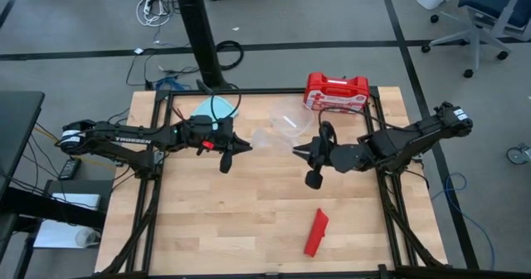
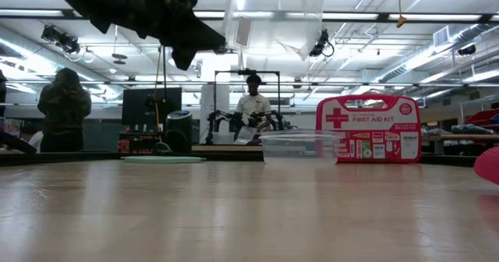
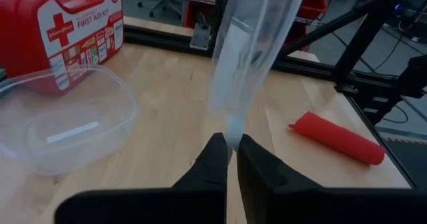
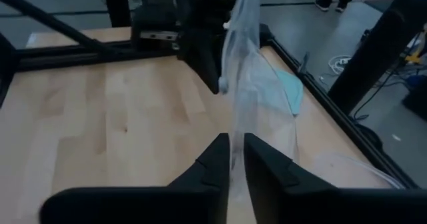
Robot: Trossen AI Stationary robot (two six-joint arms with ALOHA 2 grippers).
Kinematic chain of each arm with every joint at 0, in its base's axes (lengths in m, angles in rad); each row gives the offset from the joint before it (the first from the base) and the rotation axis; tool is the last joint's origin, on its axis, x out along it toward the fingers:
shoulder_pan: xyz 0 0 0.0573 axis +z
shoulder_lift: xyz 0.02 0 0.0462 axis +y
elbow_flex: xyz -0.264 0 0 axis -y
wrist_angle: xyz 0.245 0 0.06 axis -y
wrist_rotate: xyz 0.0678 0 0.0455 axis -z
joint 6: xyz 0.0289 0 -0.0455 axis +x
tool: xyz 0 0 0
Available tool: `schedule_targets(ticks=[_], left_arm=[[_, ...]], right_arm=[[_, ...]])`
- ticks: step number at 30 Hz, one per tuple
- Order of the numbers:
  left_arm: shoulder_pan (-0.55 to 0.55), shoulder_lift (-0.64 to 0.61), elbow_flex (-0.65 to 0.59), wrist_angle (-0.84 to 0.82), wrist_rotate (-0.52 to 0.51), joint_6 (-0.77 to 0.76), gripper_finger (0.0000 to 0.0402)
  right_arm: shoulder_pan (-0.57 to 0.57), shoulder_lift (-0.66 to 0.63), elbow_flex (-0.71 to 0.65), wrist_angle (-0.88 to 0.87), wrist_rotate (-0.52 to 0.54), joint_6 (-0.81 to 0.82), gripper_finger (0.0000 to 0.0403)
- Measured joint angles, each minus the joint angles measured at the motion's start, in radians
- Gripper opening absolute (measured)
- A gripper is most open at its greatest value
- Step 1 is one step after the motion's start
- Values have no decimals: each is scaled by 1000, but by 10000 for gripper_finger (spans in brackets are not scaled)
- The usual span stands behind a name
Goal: Roll bandage
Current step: Open the transparent zip bag
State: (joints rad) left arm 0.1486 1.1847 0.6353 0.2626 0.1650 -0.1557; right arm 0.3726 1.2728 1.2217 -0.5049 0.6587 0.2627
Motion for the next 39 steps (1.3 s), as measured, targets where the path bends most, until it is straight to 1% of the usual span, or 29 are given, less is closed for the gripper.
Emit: schedule_targets(ticks=[3,6,8,12,16,18,21,24,29,32,35,39], left_arm=[[0,0,0,-31,16,-11,19],[0,0,0,-98,57,-36,18],[0,0,8,-172,78,-37,18],[-4,0,78,-391,83,-38,17],[-32,0,178,-527,70,-33,17],[-50,0,236,-598,63,-20,17],[-82,0,309,-717,-6,3,17],[-106,0,364,-812,-45,14,17],[-135,0,386,-868,-70,-10,17],[-155,8,388,-875,-79,-11,17],[-169,19,387,-882,-94,-15,17],[-183,21,387,-880,-111,-30,17]], right_arm=[[20,-16,0,-10,22,-11,71],[33,-30,0,-24,27,12,87],[34,-33,0,-36,25,40,93],[28,-25,1,-45,-18,66,95],[-7,8,0,-37,-73,75,95],[-20,24,0,-28,-76,39,98],[-35,47,0,2,-78,-53,108],[-50,52,0,66,-79,-150,126],[-75,51,0,208,-90,-231,167],[-110,81,2,313,-178,-240,193],[-138,124,-1,367,-255,-248,213],[-158,166,0,408,-264,-265,227]])
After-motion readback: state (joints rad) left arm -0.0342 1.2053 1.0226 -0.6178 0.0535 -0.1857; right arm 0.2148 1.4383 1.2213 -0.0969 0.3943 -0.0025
